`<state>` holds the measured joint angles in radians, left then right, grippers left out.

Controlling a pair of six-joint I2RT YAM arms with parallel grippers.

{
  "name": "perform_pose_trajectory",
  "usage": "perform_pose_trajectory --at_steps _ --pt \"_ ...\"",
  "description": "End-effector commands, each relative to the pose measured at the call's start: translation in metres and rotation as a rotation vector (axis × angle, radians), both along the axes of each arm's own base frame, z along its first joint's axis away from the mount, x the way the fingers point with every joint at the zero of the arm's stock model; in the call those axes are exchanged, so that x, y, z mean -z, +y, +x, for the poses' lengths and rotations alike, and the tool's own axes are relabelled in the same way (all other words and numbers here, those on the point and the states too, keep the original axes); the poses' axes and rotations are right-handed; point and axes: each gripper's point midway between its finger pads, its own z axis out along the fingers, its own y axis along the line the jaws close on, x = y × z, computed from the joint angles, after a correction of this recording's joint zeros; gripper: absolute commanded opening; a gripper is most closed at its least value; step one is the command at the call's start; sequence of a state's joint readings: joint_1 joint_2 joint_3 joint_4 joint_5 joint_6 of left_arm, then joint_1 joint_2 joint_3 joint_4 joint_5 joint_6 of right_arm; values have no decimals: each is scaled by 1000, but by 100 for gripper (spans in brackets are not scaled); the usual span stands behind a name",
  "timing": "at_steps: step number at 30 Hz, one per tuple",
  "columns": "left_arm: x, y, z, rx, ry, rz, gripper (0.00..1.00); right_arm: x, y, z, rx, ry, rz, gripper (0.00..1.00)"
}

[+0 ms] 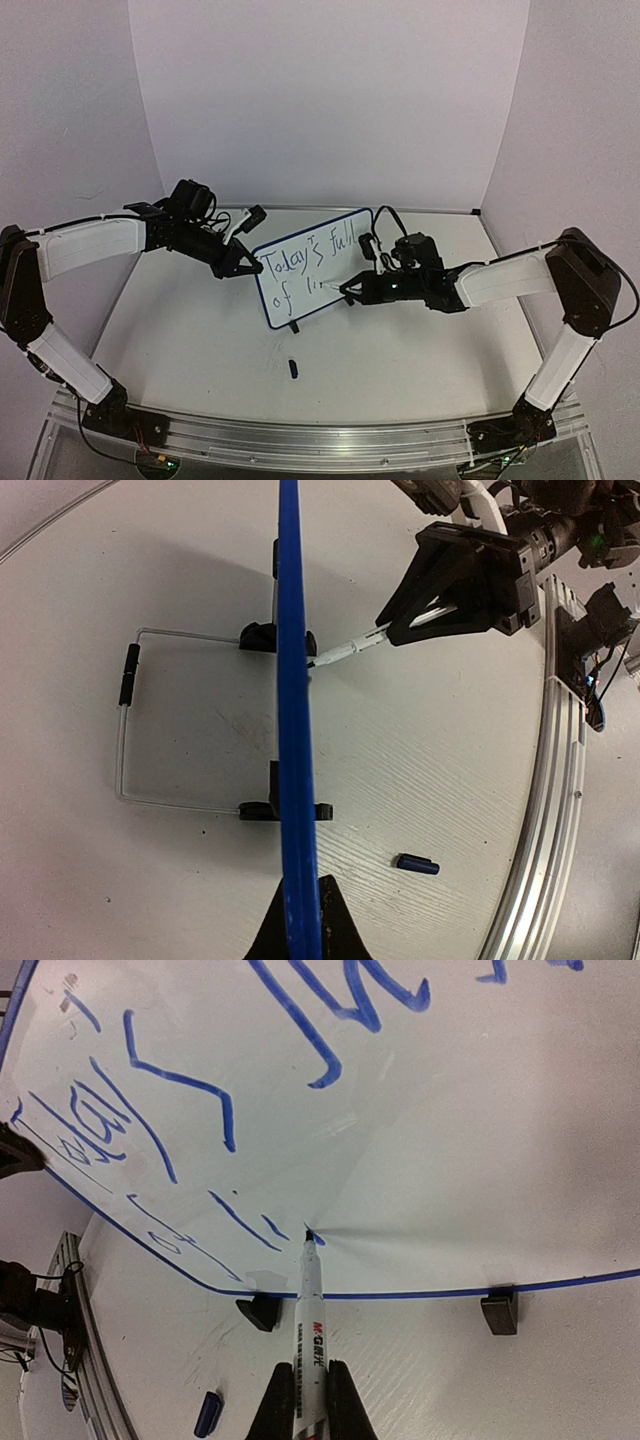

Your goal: Write a sentence on the whiteboard

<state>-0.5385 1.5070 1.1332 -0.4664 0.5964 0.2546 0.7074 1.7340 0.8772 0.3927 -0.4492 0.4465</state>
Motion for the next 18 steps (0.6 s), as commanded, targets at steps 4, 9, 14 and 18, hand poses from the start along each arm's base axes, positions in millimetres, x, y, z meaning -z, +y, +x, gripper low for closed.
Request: perform_pose_trajectory --at_steps 4,9,14,18 --pt "21 3 -11 11 63 74 0 -40 3 -2 -24 -64 78 0" --pt "21 3 -11 12 62 76 0 -34 2 6 15 -54 63 0" --pt "21 3 -11 11 61 75 0 -28 4 10 24 -46 54 0" --pt "20 3 -11 11 60 75 0 -29 4 13 29 -56 52 0"
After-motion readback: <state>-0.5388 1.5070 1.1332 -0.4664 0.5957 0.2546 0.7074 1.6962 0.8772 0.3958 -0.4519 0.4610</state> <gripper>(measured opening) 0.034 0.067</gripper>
